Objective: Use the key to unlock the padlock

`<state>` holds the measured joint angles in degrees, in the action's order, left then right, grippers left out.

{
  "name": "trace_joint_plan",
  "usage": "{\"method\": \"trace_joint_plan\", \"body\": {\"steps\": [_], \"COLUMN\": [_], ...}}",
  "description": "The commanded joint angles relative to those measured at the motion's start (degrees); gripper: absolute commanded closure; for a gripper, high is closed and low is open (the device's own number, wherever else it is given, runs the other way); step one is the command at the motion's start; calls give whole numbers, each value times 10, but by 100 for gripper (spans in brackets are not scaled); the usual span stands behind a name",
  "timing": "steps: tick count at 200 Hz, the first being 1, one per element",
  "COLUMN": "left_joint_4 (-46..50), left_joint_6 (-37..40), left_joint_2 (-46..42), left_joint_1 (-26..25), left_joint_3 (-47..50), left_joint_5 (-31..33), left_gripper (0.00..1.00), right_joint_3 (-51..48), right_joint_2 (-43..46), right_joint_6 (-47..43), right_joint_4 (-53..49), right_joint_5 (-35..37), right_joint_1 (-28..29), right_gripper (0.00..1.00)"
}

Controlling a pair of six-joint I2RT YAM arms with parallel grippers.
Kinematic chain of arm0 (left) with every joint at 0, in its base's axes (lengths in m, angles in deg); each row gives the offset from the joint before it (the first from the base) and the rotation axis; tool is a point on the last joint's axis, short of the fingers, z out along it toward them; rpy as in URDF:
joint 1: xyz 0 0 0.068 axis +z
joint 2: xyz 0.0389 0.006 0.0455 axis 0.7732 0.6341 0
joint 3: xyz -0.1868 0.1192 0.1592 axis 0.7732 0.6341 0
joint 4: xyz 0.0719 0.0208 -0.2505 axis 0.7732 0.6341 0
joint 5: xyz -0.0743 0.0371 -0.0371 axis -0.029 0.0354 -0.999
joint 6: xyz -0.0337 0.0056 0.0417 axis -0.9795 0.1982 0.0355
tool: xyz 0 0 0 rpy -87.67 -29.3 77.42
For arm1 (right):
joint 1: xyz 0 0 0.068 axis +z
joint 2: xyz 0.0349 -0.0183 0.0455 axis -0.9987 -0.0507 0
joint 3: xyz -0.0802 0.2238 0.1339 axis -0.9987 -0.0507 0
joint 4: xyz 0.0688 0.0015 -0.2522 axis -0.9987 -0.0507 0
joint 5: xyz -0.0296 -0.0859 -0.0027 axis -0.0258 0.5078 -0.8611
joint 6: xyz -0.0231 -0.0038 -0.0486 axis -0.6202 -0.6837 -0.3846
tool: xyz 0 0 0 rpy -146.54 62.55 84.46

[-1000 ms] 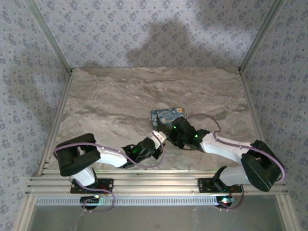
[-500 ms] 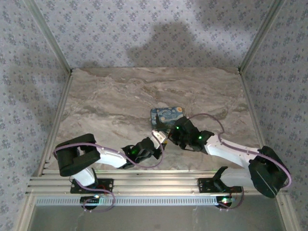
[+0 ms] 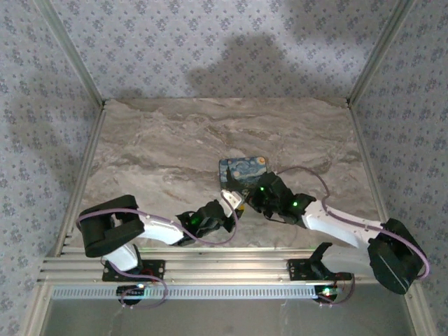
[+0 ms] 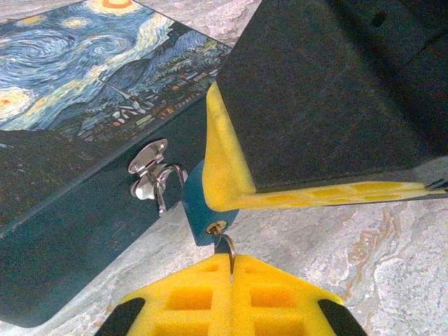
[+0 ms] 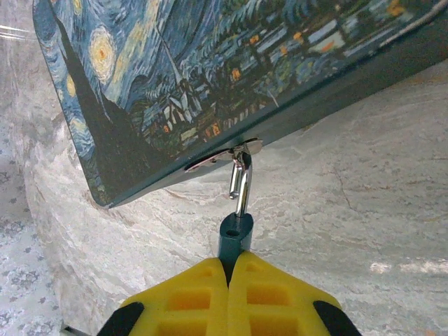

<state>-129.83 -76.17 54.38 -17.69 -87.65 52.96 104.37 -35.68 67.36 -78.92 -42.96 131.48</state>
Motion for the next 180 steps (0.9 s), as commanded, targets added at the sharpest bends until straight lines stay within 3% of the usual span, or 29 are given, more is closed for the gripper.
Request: {"method": "trace_joint_plan", "body": {"steps": [1, 49, 180], "left_joint_4": [5, 17, 53], "left_joint_6": [-8, -11, -47], "left_joint_2": [-17, -27, -131], "left_joint_1": [-4, -4, 25], "left_joint_3": [-2, 1, 78], "left_joint_5": [-6, 2, 33], "left_gripper": [83, 67, 67], "right_joint_3": [-21, -42, -59], "right_joint_2": [10, 10, 15], "right_joint_6": [-17, -20, 3], "right_joint_4": [2, 26, 80], "right_joint_5": [34, 25, 42], "right_joint_1": [-13, -24, -63], "right_gripper": [100, 100, 100]}}
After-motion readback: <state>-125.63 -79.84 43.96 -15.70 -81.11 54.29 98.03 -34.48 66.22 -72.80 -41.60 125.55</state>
